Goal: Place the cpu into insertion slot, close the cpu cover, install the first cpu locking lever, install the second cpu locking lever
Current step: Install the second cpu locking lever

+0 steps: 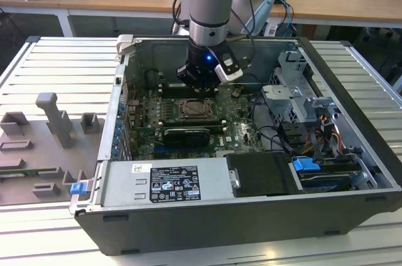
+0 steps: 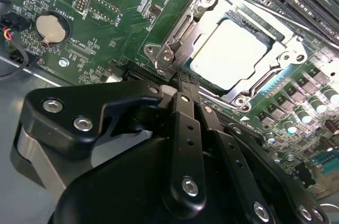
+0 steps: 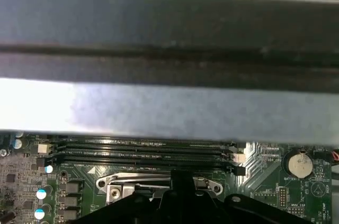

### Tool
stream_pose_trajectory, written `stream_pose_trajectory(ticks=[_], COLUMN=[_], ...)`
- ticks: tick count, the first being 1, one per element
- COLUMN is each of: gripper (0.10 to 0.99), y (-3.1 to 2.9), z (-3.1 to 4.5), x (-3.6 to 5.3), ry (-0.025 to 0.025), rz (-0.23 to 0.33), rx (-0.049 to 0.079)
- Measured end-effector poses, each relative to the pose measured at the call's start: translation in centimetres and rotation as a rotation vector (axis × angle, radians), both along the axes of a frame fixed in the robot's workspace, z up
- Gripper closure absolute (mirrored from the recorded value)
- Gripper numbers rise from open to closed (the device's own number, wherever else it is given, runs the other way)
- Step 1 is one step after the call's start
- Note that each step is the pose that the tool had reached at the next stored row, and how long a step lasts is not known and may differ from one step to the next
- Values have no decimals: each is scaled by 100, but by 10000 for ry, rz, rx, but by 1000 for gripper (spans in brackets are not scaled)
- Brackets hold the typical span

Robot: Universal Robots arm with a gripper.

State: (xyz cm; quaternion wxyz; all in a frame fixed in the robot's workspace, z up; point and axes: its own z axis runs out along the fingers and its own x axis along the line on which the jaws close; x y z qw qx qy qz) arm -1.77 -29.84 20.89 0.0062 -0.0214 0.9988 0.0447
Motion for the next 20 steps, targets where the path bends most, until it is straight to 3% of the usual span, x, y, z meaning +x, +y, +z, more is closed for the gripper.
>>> stream_pose_trajectory(ticks=[3,8,11,20], gripper=[980,980,980,980], y=[-14,-14,-18,-211], z=[23,200,255,252], x=[-1,0,0,-5], ry=[1,3,4,4], rz=[-1,0,1,0], rx=[-2,0,-1,-2])
